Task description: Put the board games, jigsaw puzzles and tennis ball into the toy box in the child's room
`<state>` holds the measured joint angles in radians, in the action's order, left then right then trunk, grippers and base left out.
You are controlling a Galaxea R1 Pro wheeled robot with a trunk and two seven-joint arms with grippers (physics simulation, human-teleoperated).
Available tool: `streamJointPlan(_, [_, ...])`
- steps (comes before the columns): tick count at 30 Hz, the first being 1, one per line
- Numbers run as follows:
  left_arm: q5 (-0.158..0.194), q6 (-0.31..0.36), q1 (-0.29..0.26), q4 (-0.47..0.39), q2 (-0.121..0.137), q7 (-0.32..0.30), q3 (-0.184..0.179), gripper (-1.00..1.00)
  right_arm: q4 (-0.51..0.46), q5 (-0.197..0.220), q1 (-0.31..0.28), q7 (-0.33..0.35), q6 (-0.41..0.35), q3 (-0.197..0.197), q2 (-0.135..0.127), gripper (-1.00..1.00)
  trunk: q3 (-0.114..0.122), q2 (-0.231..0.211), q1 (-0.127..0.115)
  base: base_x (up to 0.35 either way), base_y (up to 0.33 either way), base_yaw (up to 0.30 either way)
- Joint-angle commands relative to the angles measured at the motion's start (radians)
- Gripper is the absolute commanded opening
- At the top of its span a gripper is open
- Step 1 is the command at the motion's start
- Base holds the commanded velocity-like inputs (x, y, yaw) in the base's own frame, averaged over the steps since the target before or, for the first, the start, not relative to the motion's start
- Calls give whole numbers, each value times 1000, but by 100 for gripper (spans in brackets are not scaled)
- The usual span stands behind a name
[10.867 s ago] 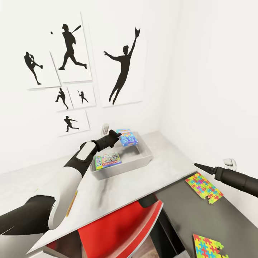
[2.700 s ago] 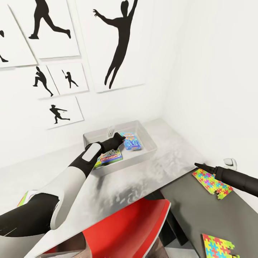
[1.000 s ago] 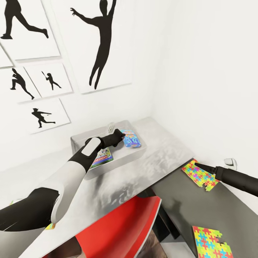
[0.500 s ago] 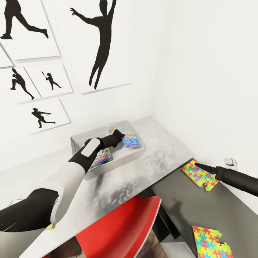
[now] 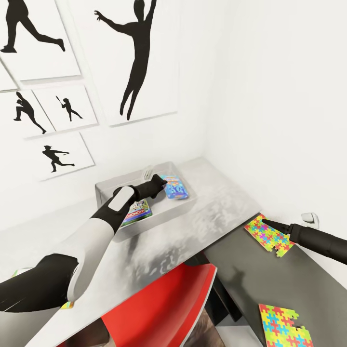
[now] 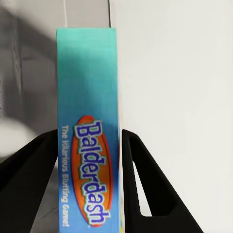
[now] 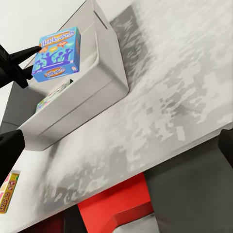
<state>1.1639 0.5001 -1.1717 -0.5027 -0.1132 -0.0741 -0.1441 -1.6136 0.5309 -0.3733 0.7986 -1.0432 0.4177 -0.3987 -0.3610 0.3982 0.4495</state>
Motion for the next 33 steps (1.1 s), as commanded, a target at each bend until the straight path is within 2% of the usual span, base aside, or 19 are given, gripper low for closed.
streamJointPlan(1, [1, 1, -1, 0, 1, -3, -1, -100, 0, -5, -1, 7, -4, 1, 0, 100, -2, 2, 1, 0, 0, 0])
streamJointPlan(18, [-9, -16, 0, 1, 12, -5, 7, -100, 0, -5, -1, 7, -4, 1, 0, 100, -4, 2, 1, 0, 0, 0])
streamJointPlan(33, [-10, -21, 0, 3, 16, -4, 8, -100, 0, -5, -2, 7, -4, 1, 0, 100, -23, 2, 1, 0, 0, 0])
